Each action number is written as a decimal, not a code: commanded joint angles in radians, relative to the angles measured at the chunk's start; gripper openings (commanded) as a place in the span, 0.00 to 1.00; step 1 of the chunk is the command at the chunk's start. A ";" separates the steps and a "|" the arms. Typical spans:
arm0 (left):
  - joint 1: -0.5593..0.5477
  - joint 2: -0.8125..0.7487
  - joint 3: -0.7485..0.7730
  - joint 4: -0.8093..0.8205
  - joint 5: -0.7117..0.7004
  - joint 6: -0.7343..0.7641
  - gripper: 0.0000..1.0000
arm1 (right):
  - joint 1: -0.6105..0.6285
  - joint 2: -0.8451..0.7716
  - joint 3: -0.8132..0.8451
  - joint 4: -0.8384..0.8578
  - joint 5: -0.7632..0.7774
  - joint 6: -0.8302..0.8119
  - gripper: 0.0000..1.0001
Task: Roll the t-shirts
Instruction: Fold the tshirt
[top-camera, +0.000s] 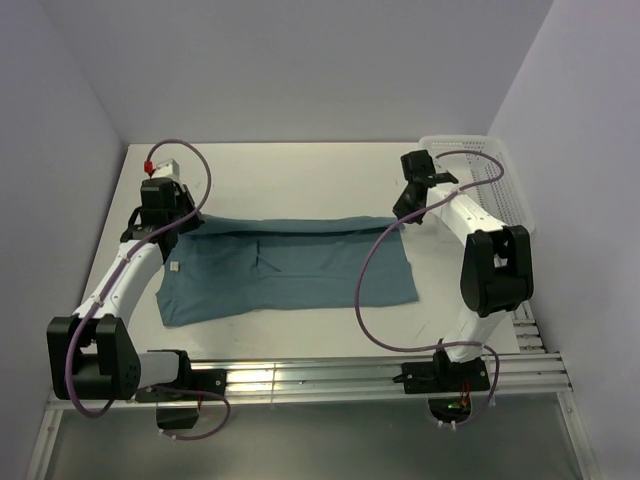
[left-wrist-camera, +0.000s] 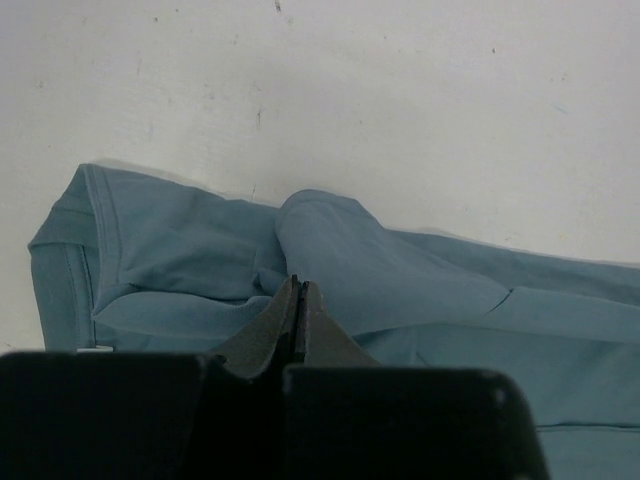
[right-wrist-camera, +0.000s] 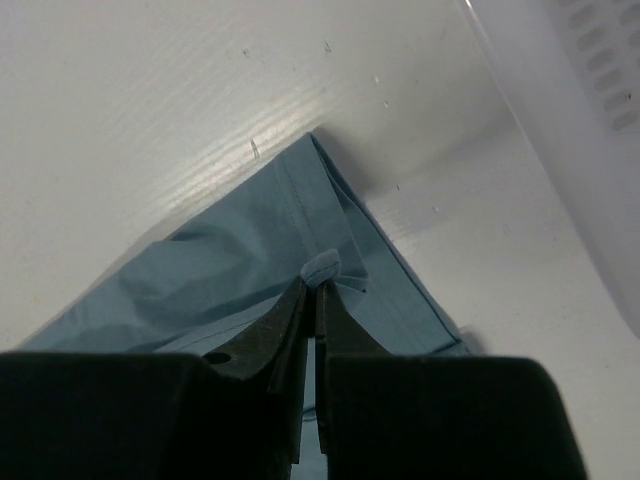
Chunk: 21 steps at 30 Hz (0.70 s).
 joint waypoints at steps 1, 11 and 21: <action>-0.004 -0.053 -0.018 0.006 0.019 0.001 0.00 | 0.012 -0.067 -0.025 -0.010 0.034 0.012 0.00; -0.016 -0.073 -0.085 0.001 0.007 -0.011 0.00 | 0.049 -0.093 -0.085 -0.031 0.066 0.035 0.00; -0.046 -0.090 -0.076 -0.088 0.002 -0.025 0.00 | 0.070 -0.093 -0.095 -0.076 0.102 0.073 0.00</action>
